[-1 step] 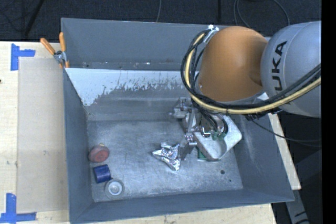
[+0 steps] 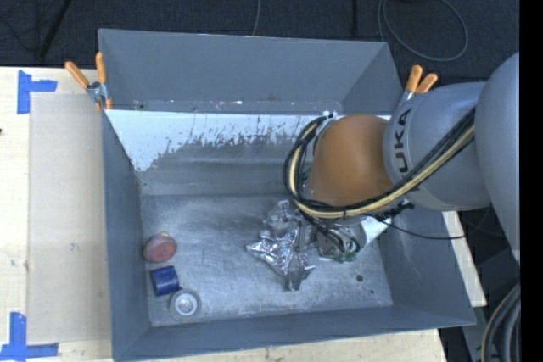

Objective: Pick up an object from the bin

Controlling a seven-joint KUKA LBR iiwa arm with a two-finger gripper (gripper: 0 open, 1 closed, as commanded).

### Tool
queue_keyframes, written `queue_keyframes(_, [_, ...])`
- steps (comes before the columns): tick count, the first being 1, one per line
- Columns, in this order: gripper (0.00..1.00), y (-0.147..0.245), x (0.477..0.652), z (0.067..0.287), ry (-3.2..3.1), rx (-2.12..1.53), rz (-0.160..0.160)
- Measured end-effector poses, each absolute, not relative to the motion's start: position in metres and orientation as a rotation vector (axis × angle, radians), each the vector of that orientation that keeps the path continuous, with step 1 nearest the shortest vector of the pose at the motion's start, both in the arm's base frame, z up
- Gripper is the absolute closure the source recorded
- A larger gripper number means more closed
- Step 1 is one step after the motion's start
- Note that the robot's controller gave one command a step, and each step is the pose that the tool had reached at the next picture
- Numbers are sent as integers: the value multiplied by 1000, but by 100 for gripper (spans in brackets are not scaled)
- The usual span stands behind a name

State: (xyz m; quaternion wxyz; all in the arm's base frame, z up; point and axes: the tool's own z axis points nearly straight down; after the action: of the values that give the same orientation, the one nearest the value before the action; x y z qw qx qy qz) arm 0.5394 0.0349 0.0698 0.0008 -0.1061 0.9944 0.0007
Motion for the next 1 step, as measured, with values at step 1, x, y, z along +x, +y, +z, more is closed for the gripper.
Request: queue_keyframes(1, [100, 35, 541, 74, 3121, -328, 2])
